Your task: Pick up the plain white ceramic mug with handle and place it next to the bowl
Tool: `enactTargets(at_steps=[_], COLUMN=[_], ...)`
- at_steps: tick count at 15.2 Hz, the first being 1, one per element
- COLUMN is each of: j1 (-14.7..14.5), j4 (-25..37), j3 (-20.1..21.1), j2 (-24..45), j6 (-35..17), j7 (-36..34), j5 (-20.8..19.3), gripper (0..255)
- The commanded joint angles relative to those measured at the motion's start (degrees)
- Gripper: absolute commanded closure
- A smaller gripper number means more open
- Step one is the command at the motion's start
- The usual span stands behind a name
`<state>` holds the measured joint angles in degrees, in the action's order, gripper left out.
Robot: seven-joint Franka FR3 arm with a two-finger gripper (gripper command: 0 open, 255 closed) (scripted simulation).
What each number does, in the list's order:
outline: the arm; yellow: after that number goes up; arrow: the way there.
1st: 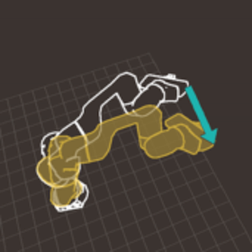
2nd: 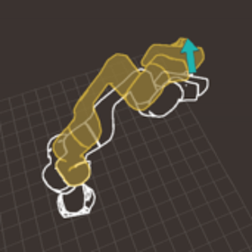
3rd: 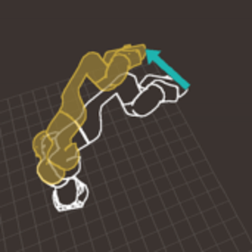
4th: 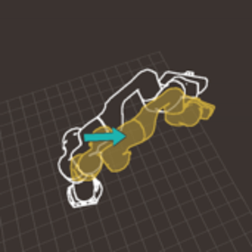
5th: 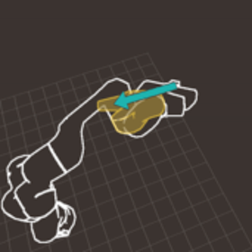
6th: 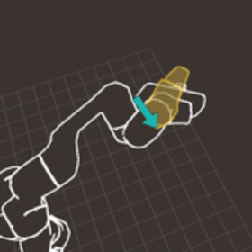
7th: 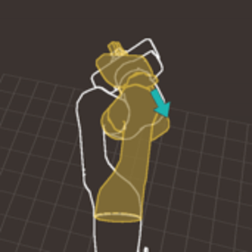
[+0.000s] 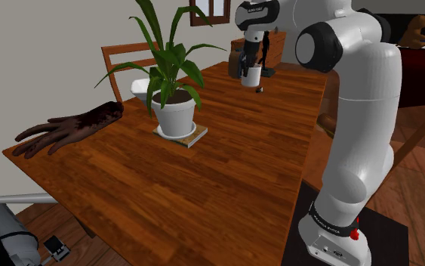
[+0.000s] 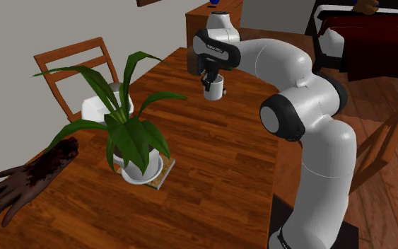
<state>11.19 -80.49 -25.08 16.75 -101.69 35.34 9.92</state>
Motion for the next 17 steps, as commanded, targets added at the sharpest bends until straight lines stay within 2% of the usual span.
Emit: enactTargets(at_steps=[1,12,17], j1=[0.2,2.2,-2.7], j4=[1.8,14.8,14.2], j3=[0.0,-0.2,1.4], j2=[0.3,3.4,2.8], j6=[1.6,11.6,11.0], j7=[0.0,-0.2,-6.4], j5=[0.1,1.4,0.0], gripper=[255,255,255])
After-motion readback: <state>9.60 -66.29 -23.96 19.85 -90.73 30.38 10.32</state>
